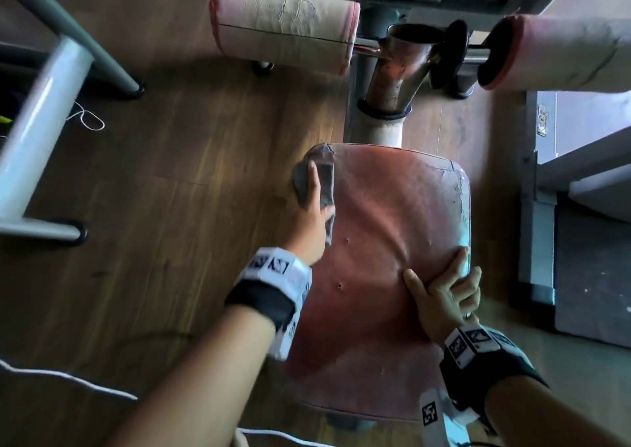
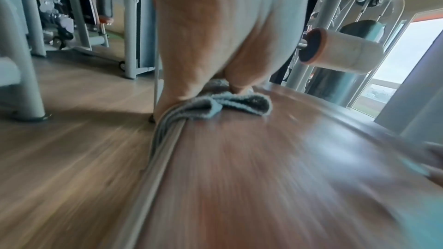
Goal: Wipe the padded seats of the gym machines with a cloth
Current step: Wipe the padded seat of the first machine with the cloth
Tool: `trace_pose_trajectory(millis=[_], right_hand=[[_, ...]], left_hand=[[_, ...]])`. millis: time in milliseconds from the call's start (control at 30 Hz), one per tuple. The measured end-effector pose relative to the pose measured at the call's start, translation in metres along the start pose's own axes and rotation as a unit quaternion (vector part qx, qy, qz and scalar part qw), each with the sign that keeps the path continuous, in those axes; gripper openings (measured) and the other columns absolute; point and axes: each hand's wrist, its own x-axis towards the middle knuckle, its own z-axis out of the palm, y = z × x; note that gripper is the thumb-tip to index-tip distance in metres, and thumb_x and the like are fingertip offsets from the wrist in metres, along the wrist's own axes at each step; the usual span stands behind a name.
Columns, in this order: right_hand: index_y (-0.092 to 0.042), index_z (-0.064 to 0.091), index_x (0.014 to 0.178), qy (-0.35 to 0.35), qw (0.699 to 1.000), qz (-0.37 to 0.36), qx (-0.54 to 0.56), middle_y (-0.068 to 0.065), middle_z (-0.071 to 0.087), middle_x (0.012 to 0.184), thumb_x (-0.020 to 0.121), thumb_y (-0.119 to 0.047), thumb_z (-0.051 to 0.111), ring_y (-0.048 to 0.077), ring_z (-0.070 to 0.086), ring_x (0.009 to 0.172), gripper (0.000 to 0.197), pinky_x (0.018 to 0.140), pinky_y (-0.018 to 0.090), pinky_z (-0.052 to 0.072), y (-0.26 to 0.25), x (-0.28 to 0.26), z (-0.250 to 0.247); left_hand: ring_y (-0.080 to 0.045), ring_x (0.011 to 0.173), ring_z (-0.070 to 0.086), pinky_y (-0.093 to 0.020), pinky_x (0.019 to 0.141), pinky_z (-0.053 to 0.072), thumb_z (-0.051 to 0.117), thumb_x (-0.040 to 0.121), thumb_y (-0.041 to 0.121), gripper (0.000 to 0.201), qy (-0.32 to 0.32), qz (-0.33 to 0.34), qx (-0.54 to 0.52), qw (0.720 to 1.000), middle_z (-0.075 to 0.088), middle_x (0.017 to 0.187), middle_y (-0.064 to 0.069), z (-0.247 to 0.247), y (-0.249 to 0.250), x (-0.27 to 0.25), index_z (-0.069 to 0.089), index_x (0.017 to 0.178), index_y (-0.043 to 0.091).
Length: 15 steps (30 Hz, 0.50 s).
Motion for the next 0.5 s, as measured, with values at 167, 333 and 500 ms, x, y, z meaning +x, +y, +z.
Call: trace_pose_trajectory(millis=[167,333,500], right_hand=[[-0.039,-0.025,0.145,-0.010,1.000,-0.002,-0.005,0.007,-0.023,0.156,0.083,-0.068,0.050,0.031,-0.011,0.146,0.101,0.117,0.056,0.004,0.000,0.000,-0.001],[-0.037,-0.026,0.145,-0.008,1.000,-0.006,-0.008,0.007,-0.025,0.155,0.084,-0.068,0.048,0.031,-0.012,0.145,0.101,0.116,0.057,0.003,0.000,0.000,-0.001],[-0.038,-0.026,0.145,-0.006,1.000,-0.006,-0.011,0.009,-0.023,0.156,0.082,-0.070,0.046,0.032,-0.011,0.145,0.101,0.115,0.058,0.005,0.001,-0.001,0.000]], left_hand=[[-0.036,0.139,0.030,-0.043,0.112,0.028,0.044,0.101,0.031,0.071,-0.022,-0.002,0.040,0.999,0.003,0.161,-0.015,-0.013,0.007,0.054,-0.005,0.153,0.035],[-0.042,0.137,0.032,-0.056,0.110,0.032,0.043,0.098,0.041,0.075,0.020,0.035,0.061,0.997,0.007,0.160,-0.019,0.007,-0.024,0.035,-0.015,0.144,0.051],[-0.040,0.144,0.020,-0.057,0.114,0.025,0.044,0.095,0.043,0.079,0.011,0.047,0.067,0.997,-0.002,0.161,-0.018,0.019,-0.043,-0.052,-0.015,0.145,0.053]])
